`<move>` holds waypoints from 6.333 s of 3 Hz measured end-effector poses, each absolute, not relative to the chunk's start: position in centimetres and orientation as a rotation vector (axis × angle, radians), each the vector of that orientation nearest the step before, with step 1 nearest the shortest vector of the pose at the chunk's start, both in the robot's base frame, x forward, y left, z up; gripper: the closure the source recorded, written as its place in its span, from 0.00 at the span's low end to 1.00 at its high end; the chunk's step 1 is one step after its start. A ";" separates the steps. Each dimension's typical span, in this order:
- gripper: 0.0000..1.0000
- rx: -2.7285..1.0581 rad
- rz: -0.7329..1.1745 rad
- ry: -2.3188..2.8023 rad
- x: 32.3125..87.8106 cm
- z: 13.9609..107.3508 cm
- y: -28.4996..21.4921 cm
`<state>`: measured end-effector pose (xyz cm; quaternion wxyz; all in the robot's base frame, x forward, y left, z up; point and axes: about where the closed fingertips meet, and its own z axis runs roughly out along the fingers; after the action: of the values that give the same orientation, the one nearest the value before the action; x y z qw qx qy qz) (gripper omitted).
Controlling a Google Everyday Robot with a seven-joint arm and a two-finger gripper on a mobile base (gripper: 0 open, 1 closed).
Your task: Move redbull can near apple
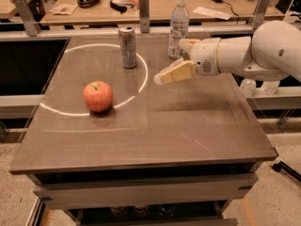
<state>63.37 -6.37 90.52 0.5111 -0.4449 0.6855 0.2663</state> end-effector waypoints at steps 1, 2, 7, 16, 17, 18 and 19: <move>0.00 -1.078 0.611 1.668 64.7 90.2 -3.9; 0.00 -1.029 0.562 1.673 66.3 89.7 -2.1; 0.00 -0.961 0.523 1.627 73.1 89.7 3.5; 1.00 -1.156 0.804 1.583 64.2 90.9 5.8; 1.00 -1.150 0.824 1.604 61.7 90.0 4.8; 1.00 -1.142 0.843 1.621 60.1 89.1 4.3; 1.00 -1.118 0.866 1.636 58.8 88.9 4.4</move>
Offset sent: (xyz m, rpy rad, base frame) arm 0.0515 0.0611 -0.0136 -0.0168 -0.0572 -0.1543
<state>58.81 4.38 88.93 0.4703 -0.4564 0.6676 0.3533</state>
